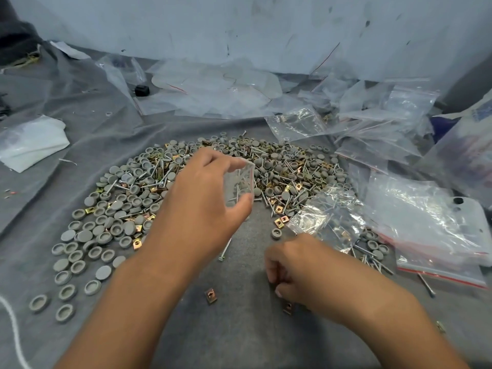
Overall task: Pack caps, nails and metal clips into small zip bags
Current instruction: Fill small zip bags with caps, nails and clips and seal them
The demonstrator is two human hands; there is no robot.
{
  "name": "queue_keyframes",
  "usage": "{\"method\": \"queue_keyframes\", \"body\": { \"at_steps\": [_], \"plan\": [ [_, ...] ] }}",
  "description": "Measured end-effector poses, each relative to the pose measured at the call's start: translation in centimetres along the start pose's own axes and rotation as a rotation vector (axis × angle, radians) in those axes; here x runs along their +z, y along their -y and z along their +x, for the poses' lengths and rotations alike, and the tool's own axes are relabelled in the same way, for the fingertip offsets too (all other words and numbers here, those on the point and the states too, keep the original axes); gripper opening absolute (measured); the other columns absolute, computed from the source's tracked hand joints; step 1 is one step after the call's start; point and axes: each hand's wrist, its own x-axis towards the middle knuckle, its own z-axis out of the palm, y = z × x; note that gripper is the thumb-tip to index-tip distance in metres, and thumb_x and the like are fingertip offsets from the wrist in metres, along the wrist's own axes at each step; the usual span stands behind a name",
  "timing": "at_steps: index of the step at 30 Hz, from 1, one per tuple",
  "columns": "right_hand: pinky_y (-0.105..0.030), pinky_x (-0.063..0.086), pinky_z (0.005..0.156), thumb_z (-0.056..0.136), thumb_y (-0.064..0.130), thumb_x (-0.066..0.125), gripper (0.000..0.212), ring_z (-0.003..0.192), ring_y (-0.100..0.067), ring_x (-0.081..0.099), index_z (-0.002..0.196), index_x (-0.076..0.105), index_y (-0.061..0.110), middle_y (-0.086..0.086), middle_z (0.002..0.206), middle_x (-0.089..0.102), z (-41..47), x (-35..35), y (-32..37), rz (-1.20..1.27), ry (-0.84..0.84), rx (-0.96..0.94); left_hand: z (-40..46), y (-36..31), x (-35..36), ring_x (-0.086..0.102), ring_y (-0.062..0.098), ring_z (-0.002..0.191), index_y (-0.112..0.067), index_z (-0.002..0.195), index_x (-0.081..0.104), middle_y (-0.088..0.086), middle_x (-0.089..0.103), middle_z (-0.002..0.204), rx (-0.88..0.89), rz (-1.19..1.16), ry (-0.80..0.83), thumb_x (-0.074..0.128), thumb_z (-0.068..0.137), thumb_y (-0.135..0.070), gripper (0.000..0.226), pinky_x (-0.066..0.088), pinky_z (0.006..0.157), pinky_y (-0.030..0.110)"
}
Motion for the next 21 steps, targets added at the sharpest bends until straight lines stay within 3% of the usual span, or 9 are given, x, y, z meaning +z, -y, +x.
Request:
{"method": "queue_keyframes", "body": {
  "at_steps": [6,9,11,15,18,21],
  "plan": [
    [-0.04,0.058,0.08,0.088,0.02,0.062,0.015,0.091,-0.017,0.063,0.099,0.061,0.03,0.006,0.1,0.061,-0.3,0.4,0.1,0.002,-0.015,-0.031,0.1,0.2,0.1,0.045,-0.015,0.092,-0.037,0.131,0.058,-0.023,0.046,0.11,0.009,0.002,-0.004,0.07,0.084,-0.04,0.048,0.037,0.075,0.013],
    [-0.019,0.051,0.074,0.092,0.022,0.061,0.013,0.083,-0.004,0.06,0.099,0.069,0.03,0.009,0.092,0.065,0.2,-0.6,-0.9,0.04,-0.099,-0.093,0.0,0.1,0.3,0.046,-0.013,0.091,-0.036,0.13,0.059,-0.023,0.046,0.109,0.02,0.007,0.008,0.071,0.084,-0.039,0.047,0.038,0.073,0.011],
    [-0.013,0.044,0.072,0.095,0.024,0.064,0.013,0.084,-0.001,0.059,0.096,0.07,0.035,0.014,0.091,0.064,0.5,-1.5,-1.8,0.117,-0.292,-0.11,-0.1,0.1,0.5,0.047,-0.013,0.093,-0.035,0.129,0.059,-0.023,0.045,0.109,0.024,-0.01,0.01,0.072,0.084,-0.038,0.047,0.044,0.079,0.018],
    [-0.01,0.041,0.075,0.096,0.016,0.068,0.014,0.089,-0.006,0.06,0.1,0.071,0.029,0.018,0.093,0.064,1.3,-2.5,-1.6,0.432,-0.928,-0.315,0.0,-0.1,0.8,0.046,-0.01,0.088,-0.034,0.128,0.059,-0.025,0.04,0.104,0.059,0.014,0.025,0.072,0.082,-0.04,0.048,0.04,0.079,0.019],
    [-0.01,0.042,0.078,0.096,0.013,0.069,0.013,0.093,-0.003,0.06,0.104,0.073,0.023,0.014,0.098,0.065,2.2,-2.2,-0.4,0.401,-1.022,-0.438,0.0,-0.3,1.0,0.047,0.001,0.082,-0.032,0.123,0.059,-0.023,0.04,0.105,0.09,0.048,0.053,0.068,0.081,-0.043,0.045,0.047,0.08,0.027],
    [-0.027,0.051,0.08,0.092,0.016,0.074,0.017,0.094,-0.01,0.061,0.109,0.073,0.018,0.007,0.102,0.069,3.1,-1.7,0.2,0.211,-1.014,-0.416,0.2,-0.4,1.0,0.048,0.005,0.084,-0.032,0.114,0.062,-0.019,0.045,0.105,0.101,0.037,0.062,0.067,0.081,-0.038,0.034,0.051,0.078,0.034]
  ]
}}
